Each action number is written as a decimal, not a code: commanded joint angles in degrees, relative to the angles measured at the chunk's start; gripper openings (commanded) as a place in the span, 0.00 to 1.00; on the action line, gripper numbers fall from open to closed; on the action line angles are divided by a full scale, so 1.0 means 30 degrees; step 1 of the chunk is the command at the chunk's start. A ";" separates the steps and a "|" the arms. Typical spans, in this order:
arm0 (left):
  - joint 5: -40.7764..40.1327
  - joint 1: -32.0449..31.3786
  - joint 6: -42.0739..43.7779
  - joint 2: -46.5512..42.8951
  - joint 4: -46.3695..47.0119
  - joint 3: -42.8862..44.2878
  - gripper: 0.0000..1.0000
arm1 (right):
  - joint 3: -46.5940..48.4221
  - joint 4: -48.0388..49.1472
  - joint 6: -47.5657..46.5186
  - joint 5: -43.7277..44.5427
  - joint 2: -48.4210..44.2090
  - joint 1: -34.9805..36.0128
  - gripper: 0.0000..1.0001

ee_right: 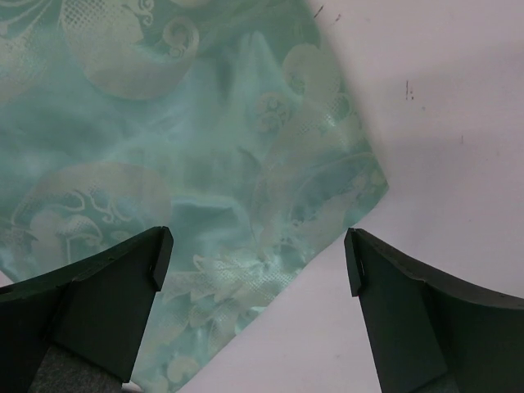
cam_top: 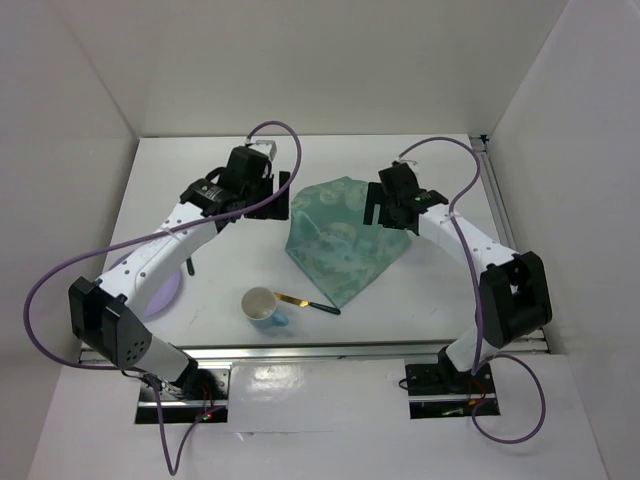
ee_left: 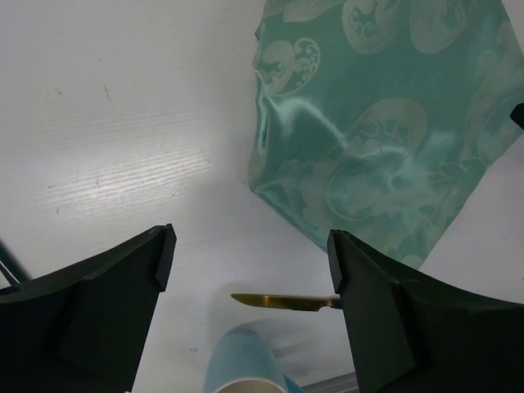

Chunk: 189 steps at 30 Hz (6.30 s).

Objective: Set the dinner table for one person

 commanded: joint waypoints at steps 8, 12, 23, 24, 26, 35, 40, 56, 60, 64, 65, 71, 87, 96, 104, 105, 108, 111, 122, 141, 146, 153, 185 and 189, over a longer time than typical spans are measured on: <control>0.0930 0.0436 -0.2095 0.0366 0.0333 -0.0654 0.87 | -0.1763 0.1136 0.0128 -0.3707 -0.2319 0.0751 1.00; 0.1543 0.1281 -0.2097 0.0190 0.0509 -0.0656 0.85 | -0.3432 0.1402 -0.0050 -0.5668 -0.3406 0.2124 0.96; 0.4381 0.2514 -0.1921 0.1303 0.1412 -0.1943 0.84 | -0.3614 0.1343 0.0245 -0.3950 -0.1124 0.7869 0.84; 0.4764 0.2516 -0.1747 0.1303 0.1591 -0.2148 0.84 | -0.3206 0.1343 0.0243 -0.3307 -0.0338 0.8656 0.84; 0.5119 0.2516 -0.0786 0.1799 0.2146 -0.2150 0.83 | -0.2970 0.1140 -0.0224 -0.2951 0.0457 0.9247 0.84; 0.5703 0.1901 -0.0544 0.4875 0.2821 -0.0102 0.89 | -0.2587 0.2132 -0.0606 -0.2979 0.2541 0.9250 0.73; 0.6526 0.2282 -0.0544 0.7040 0.2794 0.2066 0.89 | -0.2411 0.2310 -0.0606 -0.2979 0.3710 0.9250 0.69; 0.9804 0.3805 -0.0369 0.8859 0.4112 0.2359 0.89 | -0.2411 0.1255 0.1354 -0.0635 0.4504 0.9250 0.00; 1.1268 0.3805 -0.0806 1.0295 0.4112 0.3561 0.88 | -0.2411 0.0408 0.1737 0.0447 0.4094 0.9250 0.00; 1.1103 0.3805 -0.1480 1.0563 0.3909 0.4268 0.85 | -0.2906 -0.1348 0.3344 0.1123 0.2750 0.8055 0.00; 1.0777 0.3805 -0.1482 1.0271 0.3907 0.3976 0.85 | -0.2909 -0.1613 0.3523 0.1355 0.1847 0.7643 0.00; 1.0859 0.4946 -0.1482 0.8044 0.4344 0.1752 0.84 | -0.3642 -0.1968 0.2590 0.1067 -0.2167 0.3927 0.00; 1.5253 0.4948 -0.7424 0.6110 0.8412 -0.3489 0.59 | -0.1005 -0.2055 -0.0548 -0.1922 -0.3553 -0.1295 0.00; 1.5928 0.3629 -1.5033 0.5110 1.4301 -0.6513 0.72 | 0.0987 -0.1704 -0.1075 -0.3418 -0.2586 -0.2908 0.00; 1.4905 0.2780 -1.8120 0.6984 1.5684 -0.6020 0.72 | 0.1192 -0.1352 -0.1075 -0.3770 -0.2146 -0.3111 0.00; 1.4905 0.2780 -1.8123 0.7190 1.5684 -0.6017 0.72 | 0.1192 -0.1352 -0.1075 -0.3770 -0.2146 -0.3113 0.00; 1.4381 0.2604 -1.8589 0.7192 1.5684 -0.6191 0.70 | 0.1192 -0.1352 -0.1075 -0.3946 -0.2146 -0.3289 0.00; 1.2625 0.2604 -1.9233 0.5791 1.5097 -0.7768 0.63 | 0.1192 -0.1352 -0.1251 -0.4324 -0.2146 -0.3670 0.00; 1.3322 0.2604 -2.2015 0.7104 1.9549 -0.8449 0.72 | 0.1192 -0.1177 -0.1602 -0.4678 -0.2320 -0.4022 0.00; 1.2328 0.2692 -2.1962 0.9890 1.6921 -0.3966 0.00 | 0.1454 -0.1997 -0.1981 -0.4678 -0.2498 -0.4197 0.00; 1.1215 0.4330 -1.8862 0.8425 1.2678 -0.0519 0.00 | 0.4086 -0.2671 -0.2626 -0.4854 -0.2469 -0.4578 0.00; 1.0278 0.5885 -1.0953 0.7838 0.3709 1.0204 0.00 | 0.9421 -0.3667 -0.2833 -0.5408 -0.1766 -0.4578 0.00; 1.4406 1.0836 -0.5115 1.1797 0.2524 1.9357 0.00 | 2.1872 -0.0649 -0.2513 -0.7608 0.6408 -0.5574 0.00; 1.4873 1.1215 -0.4941 1.0739 0.3526 1.9351 0.00 | 2.1673 -0.0649 -0.2511 -0.7608 0.6030 -0.5750 0.00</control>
